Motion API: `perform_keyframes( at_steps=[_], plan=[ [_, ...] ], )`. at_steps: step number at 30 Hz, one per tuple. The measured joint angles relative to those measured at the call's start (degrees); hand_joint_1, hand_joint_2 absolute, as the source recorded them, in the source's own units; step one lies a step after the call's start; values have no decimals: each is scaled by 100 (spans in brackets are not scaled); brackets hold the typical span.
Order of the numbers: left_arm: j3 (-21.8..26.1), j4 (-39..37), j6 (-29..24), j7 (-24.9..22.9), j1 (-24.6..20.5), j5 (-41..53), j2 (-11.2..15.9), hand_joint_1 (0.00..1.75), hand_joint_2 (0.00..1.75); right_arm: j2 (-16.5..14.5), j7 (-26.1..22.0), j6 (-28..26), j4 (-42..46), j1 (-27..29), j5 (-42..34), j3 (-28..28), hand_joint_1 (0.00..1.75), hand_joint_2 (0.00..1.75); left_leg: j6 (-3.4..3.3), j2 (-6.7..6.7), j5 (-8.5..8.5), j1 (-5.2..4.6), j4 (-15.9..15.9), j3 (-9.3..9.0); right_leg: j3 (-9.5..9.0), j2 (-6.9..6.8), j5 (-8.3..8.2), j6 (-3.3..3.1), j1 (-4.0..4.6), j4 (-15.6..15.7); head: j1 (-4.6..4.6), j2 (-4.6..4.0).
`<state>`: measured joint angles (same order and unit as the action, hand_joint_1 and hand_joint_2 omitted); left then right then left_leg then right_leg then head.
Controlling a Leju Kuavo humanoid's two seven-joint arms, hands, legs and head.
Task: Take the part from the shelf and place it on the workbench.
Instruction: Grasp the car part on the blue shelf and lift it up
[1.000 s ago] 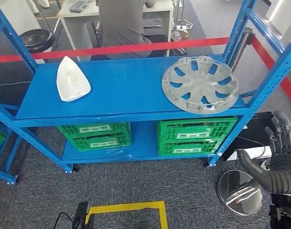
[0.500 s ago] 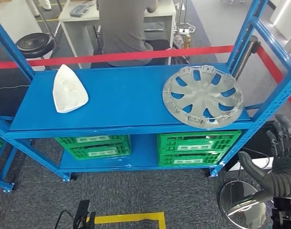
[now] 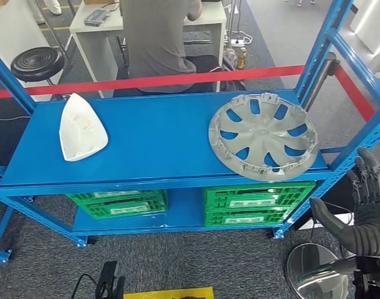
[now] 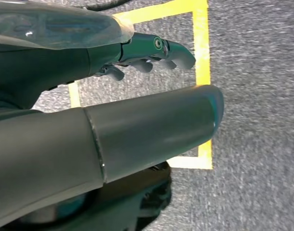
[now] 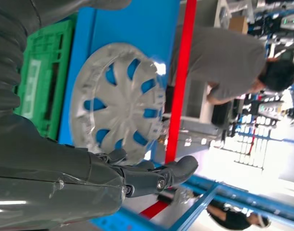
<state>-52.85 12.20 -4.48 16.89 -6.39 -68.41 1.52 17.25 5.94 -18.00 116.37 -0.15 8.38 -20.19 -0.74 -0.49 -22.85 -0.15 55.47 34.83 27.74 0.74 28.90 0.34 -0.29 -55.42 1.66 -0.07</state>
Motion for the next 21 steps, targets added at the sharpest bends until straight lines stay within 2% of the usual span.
perform_keyframes(
  at_steps=[3,7,13,18,21],
  plan=[
    [0,0,0,7,12,0,-9,0,0,7,0,4,-1,-14,1,-16,0,175,44,-8,25,8,-7,-13,-41,-20,15,-98,14,30,-9,0],
    [0,0,0,12,8,-2,-12,0,0,13,81,32,-15,-38,21,-27,0,175,-8,-12,-10,-1,-7,-21,-82,-33,27,-58,13,109,-11,0],
    [0,0,0,11,10,-2,-18,0,0,98,590,269,-79,-86,196,-26,0,175,-33,-11,-22,-5,-7,-32,-100,-35,21,40,10,146,-10,0],
    [0,0,0,2,10,-2,-16,0,0,335,1123,502,-164,-194,334,-27,0,175,-49,-9,-11,-3,-10,-46,-106,-36,12,61,13,147,-10,0],
    [0,0,0,-6,12,-2,-15,0,0,436,1214,546,-190,-217,360,-27,0,175,-54,-9,-7,-2,-21,-58,-112,-36,10,62,15,147,-10,0]
  ],
)
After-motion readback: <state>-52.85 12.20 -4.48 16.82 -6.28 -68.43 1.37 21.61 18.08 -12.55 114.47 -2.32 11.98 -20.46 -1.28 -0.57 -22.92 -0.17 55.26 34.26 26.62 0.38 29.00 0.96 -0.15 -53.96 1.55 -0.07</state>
